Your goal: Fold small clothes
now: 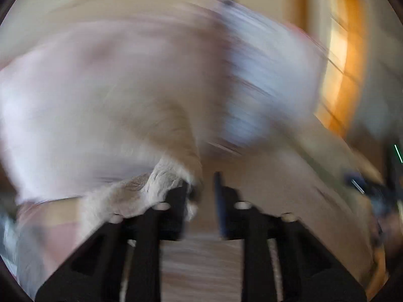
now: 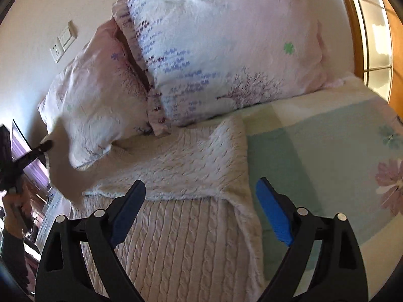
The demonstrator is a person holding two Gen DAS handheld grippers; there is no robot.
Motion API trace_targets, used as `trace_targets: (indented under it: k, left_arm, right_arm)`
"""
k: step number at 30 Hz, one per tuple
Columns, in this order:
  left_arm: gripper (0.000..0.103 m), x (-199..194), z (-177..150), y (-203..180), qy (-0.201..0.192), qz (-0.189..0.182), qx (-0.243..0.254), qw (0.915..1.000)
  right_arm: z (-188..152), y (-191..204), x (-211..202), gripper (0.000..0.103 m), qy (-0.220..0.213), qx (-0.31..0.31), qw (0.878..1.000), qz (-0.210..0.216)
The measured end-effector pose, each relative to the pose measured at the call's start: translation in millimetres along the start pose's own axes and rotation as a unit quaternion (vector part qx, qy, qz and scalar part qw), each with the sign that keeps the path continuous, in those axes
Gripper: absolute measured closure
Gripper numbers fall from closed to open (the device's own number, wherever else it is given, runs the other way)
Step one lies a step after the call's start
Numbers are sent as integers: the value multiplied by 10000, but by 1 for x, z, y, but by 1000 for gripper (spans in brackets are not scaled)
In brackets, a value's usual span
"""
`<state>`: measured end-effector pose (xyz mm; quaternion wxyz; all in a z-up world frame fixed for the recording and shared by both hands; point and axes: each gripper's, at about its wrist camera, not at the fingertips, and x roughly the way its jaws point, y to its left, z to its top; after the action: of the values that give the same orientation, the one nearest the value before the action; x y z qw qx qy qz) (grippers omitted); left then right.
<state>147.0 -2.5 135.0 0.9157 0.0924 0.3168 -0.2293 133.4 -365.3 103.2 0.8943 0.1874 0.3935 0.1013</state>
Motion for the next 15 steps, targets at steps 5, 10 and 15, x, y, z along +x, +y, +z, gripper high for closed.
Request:
trace_targets:
  k: [5,10,15]
  left_arm:
    - [43,6,-49,-25,573,-21,130,9983]
    - [31,-45,-125,50,916,288,-1325,9865]
    - [33,-85,-205,78,1284,-158,-2565,9578]
  right_arm:
    - [-29,-20,-30,12,171,174,9997,-54]
    - [-68,-49,-56,20,652,731,9950,168]
    - [-112,-58,-72,44,1115,1234,9843,587]
